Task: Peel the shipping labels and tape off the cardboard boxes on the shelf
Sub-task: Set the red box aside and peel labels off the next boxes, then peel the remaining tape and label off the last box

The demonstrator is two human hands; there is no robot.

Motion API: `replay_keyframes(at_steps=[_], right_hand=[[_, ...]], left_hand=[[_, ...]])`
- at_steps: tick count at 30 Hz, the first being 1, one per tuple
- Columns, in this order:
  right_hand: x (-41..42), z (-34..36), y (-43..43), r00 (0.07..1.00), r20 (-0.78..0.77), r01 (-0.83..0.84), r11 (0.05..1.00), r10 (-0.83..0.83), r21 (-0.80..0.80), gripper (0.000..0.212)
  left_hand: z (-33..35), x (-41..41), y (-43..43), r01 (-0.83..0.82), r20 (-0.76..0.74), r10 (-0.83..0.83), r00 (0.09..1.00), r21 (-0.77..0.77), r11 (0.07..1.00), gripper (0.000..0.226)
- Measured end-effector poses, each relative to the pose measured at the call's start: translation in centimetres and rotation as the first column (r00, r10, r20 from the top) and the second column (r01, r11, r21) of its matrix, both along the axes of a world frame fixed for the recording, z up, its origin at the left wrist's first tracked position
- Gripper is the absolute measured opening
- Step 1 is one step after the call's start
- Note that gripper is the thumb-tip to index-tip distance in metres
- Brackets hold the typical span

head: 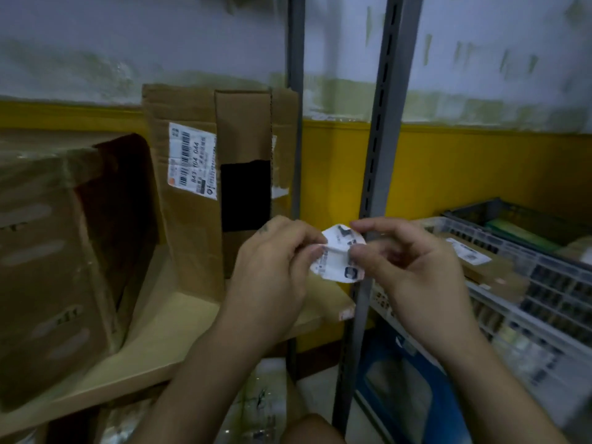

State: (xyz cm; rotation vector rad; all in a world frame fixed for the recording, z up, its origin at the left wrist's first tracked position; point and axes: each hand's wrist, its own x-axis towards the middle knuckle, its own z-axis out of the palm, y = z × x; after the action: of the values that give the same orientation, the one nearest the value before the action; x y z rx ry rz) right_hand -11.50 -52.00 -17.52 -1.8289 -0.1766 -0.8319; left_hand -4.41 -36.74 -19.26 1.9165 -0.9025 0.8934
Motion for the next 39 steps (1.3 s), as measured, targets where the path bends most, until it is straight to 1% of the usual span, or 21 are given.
replay_keyframes(at_steps=[1,2,3,4,6,7,9,10,12,16,19,22,24,26,29,31,33,34,35,37,39], right_hand=[[-0.5,-0.3,-0.6,0.992,0.035,0.128,0.976,-0.123,-0.177,0.029],[-1.1,-0.8,-1.3,0.965,0.078,0.261,0.899,-0.250,-0.351,0.042],[-1.7,-1.2,-1.8,0.927,0.114,0.365,0.791,-0.357,-0.491,0.055],[-2.3,-1.7,-2.4,0.888,0.136,0.431,0.693,-0.439,-0.578,0.063],[-3.3,-2.8,-3.8,0.842,0.182,0.488,0.575,-0.507,-0.657,0.055],[-3.8,-3.3,-4.6,0.842,0.194,0.496,0.580,-0.504,-0.646,0.043],[-4.8,-4.2,-6.5,0.886,0.167,0.443,0.683,-0.433,-0.580,0.020],[-4.9,-4.4,-6.9,0.906,0.155,0.407,0.712,-0.394,-0.572,0.016],[-5.6,-5.6,-7.6,0.925,0.064,0.333,0.716,-0.375,-0.614,0.019],[-6.5,-8.5,-8.3,0.895,-0.040,0.292,0.651,-0.445,-0.700,0.007],[-6.9,-12.3,-9.9,0.850,-0.194,0.272,0.723,-0.490,-0.635,0.006],[-8.0,-18.4,-12.3,0.747,-0.318,0.317,0.733,-0.584,-0.602,0.005],[-8.9,-23.0,-13.6,0.639,-0.434,0.310,0.729,-0.635,-0.610,0.008],[-9.9,-27.6,-14.7,0.510,-0.527,0.290,0.713,-0.680,-0.638,0.012],[-11.0,-33.0,-15.6,0.361,-0.646,0.239,0.736,-0.673,-0.633,0.017],[-11.6,-35.6,-16.0,0.276,-0.738,0.101,0.782,-0.616,-0.615,0.025],[-12.1,-36.8,-16.1,0.200,-0.802,-0.063,0.809,-0.563,-0.584,0.037],[-12.1,-36.9,-16.1,0.202,-0.800,-0.094,0.801,-0.566,-0.591,0.040],[-11.9,-36.7,-16.0,0.242,-0.777,-0.093,0.783,-0.581,-0.615,0.042],[-11.1,-35.2,-15.5,0.377,-0.699,-0.032,0.746,-0.607,-0.665,0.045],[-10.1,-32.4,-14.5,0.520,-0.627,0.048,0.752,-0.581,-0.657,0.046]], left_hand=[[-0.6,0.0,-0.7,0.003,0.033,-0.004,0.999,0.023,1.000,0.007],[-1.2,-0.1,-1.5,0.015,0.047,-0.017,0.999,0.026,1.000,0.007],[-1.6,-0.3,-2.3,0.036,0.055,-0.037,0.998,0.025,0.999,0.006],[-2.1,-0.6,-3.0,0.077,0.059,-0.079,0.995,0.030,0.997,0.006],[-3.3,-1.4,-4.3,0.187,0.042,-0.189,0.981,0.050,0.981,0.007],[-3.9,-1.6,-4.9,0.218,0.025,-0.220,0.975,0.045,0.975,0.008],[-5.1,-2.2,-6.0,0.264,-0.041,-0.264,0.964,0.005,0.964,0.010],[-5.3,-2.4,-6.2,0.290,-0.071,-0.290,0.954,-0.015,0.957,0.010],[-6.4,-2.9,-7.1,0.354,-0.146,-0.355,0.923,-0.031,0.935,0.011],[-9.3,-3.6,-8.8,0.384,-0.259,-0.373,0.891,-0.010,0.923,0.009],[-12.1,-3.7,-9.7,0.430,-0.395,-0.363,0.844,0.091,0.898,0.011],[-15.0,-3.5,-10.1,0.456,-0.534,-0.226,0.815,0.350,0.818,0.027],[-16.7,-3.6,-10.1,0.477,-0.585,-0.158,0.795,0.443,0.759,0.029],[-18.1,-4.2,-10.1,0.499,-0.617,-0.124,0.777,0.483,0.720,0.026],[-19.6,-5.0,-10.3,0.511,-0.640,-0.118,0.760,0.475,0.717,0.026],[-20.2,-5.3,-10.4,0.519,-0.661,-0.104,0.743,0.471,0.714,0.022],[-20.6,-5.4,-10.4,0.523,-0.691,-0.081,0.718,0.460,0.717,0.011],[-20.8,-5.3,-10.3,0.513,-0.691,-0.072,0.719,0.457,0.726,0.005],[-20.9,-5.4,-10.2,0.496,-0.682,-0.064,0.728,0.460,0.737,0.003],[-20.9,-5.3,-9.9,0.452,-0.654,-0.038,0.756,0.479,0.752,0.015],[-20.5,-5.3,-9.9,0.420,-0.633,-0.004,0.774,0.509,0.751,0.026]])
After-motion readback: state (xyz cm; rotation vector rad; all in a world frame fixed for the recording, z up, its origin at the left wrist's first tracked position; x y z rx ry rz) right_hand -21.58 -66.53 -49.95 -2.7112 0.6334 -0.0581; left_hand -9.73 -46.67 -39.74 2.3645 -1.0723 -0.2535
